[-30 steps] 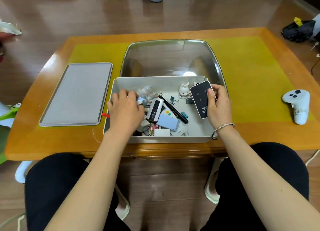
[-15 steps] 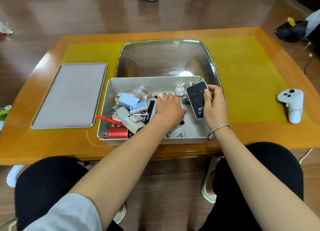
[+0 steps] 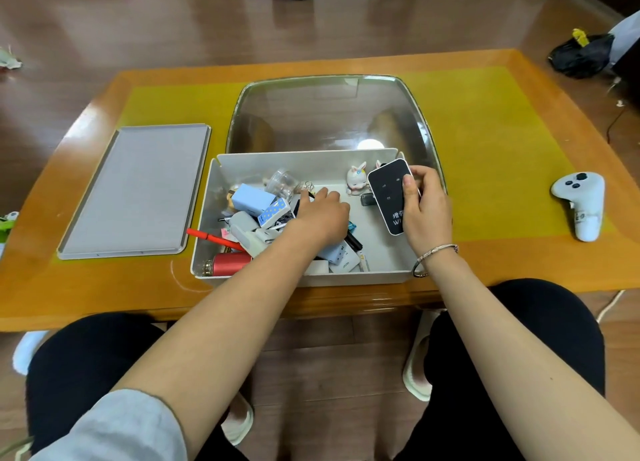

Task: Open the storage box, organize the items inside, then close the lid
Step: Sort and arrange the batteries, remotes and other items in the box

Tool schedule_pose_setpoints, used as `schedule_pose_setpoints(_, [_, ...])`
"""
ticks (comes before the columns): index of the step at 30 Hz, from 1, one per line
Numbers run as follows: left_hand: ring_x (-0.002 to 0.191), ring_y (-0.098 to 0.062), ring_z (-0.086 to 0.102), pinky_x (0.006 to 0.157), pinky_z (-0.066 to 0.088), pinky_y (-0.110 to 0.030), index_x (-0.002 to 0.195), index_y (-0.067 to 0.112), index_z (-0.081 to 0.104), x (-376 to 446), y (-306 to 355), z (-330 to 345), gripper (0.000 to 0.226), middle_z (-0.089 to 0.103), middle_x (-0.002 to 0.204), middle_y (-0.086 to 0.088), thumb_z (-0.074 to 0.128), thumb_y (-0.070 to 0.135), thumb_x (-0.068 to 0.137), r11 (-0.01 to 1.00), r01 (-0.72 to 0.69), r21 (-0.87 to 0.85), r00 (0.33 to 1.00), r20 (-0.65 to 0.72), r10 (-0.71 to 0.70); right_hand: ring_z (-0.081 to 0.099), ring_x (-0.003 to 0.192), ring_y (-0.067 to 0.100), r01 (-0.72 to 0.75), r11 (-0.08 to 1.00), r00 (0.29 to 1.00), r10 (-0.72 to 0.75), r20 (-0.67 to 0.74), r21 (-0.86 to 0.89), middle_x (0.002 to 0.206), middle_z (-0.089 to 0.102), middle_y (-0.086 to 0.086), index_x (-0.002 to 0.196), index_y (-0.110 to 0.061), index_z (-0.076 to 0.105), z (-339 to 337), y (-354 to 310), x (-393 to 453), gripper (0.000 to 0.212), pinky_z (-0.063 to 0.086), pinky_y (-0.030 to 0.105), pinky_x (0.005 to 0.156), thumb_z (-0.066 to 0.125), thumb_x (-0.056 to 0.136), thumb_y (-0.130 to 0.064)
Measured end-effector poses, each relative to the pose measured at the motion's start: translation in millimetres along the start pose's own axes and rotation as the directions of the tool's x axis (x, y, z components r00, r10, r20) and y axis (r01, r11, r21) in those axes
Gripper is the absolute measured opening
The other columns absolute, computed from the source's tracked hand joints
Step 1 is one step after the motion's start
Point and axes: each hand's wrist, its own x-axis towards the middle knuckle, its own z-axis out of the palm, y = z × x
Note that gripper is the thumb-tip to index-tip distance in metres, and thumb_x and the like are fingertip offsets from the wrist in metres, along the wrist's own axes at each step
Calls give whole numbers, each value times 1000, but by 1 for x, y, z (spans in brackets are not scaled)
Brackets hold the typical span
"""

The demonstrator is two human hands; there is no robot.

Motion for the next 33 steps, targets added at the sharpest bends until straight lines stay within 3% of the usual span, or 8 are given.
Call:
schedule_pose_setpoints(5, [135, -25, 32, 115, 5, -53, 136, 30, 46, -5, -12, 1, 48, 36, 144, -6, 42, 11, 92, 993, -97, -69, 994, -51, 94, 53, 82, 8, 7, 1000, 1000, -7, -7, 7, 94, 55, -10, 114, -10, 54, 0, -1, 1, 25, 35, 6, 57, 41, 99, -26])
schedule_pose_setpoints(10, [142, -21, 19, 113, -5, -60, 134, 41, 47, -12, -14, 5, 42, 28, 152, 0, 28, 35, 97, 979, -180, -91, 983, 8, 182, 53, 81, 8, 11, 1000, 1000, -11, -11, 11, 92, 56, -9, 113, -9, 54, 0, -2, 0, 24, 35, 5, 58, 42, 99, -25])
schedule_pose_setpoints(17, [124, -23, 43, 114, -1, -58, 110, 27, 58, -22, 0, 12, 42, 44, 131, 1, 36, 57, 92, 975, -221, -22, 975, -31, 221, 57, 84, 14, 18, 1000, 1000, -18, -7, -17, 99, 64, 0, 115, -10, 54, 0, -1, -1, 26, 39, 21, 64, 41, 99, -26])
schedule_pose_setpoints(23, [122, -26, 43, 114, 2, -59, 121, 32, 55, -23, 3, 10, 46, 43, 128, -1, 36, 61, 92, 975, -219, 33, 975, -39, 220, 58, 74, 22, 52, 998, 997, -53, -52, -23, 84, 58, -3, 128, -11, 46, -4, -5, -4, 32, 36, 28, 61, 42, 98, -23])
schedule_pose_setpoints(26, [121, -27, 41, 113, 6, -59, 127, 36, 54, -20, 1, 9, 49, 42, 126, -1, 36, 65, 91, 971, -235, 51, 971, -24, 236, 58, 85, 22, 106, 994, 993, -108, -47, -37, 109, 61, 10, 142, -19, 33, -6, -9, -7, 45, 44, 34, 65, 42, 98, -18])
schedule_pose_setpoints(28, [117, -28, 42, 114, 10, -56, 116, 31, 60, -20, 0, 9, 48, 44, 121, -4, 38, 66, 90, 970, -241, 31, 968, -55, 243, 52, 86, 14, 136, 990, 989, -138, -57, -33, 116, 56, 14, 143, -19, 34, -7, -11, -7, 46, 42, 26, 70, 41, 98, -13])
schedule_pose_setpoints(31, [113, -29, 45, 113, 15, -49, 109, 25, 61, -19, 0, 12, 47, 44, 118, -7, 43, 63, 89, 971, -240, -15, 968, -81, 238, 39, 82, -3, 171, 985, 981, -170, -94, 7, 112, 51, 17, 135, -11, 44, -7, -12, -6, 39, 32, 1, 68, 41, 96, -7])
schedule_pose_setpoints(33, [111, -29, 47, 108, 23, -43, 109, 23, 60, -18, 3, 14, 48, 45, 119, -6, 47, 63, 87, 971, -240, -16, 966, -98, 237, 38, 90, -5, 178, 983, 976, -170, -135, 52, 114, 51, 17, 128, -4, 46, -7, -12, -6, 34, 28, -5, 76, 43, 95, -5])
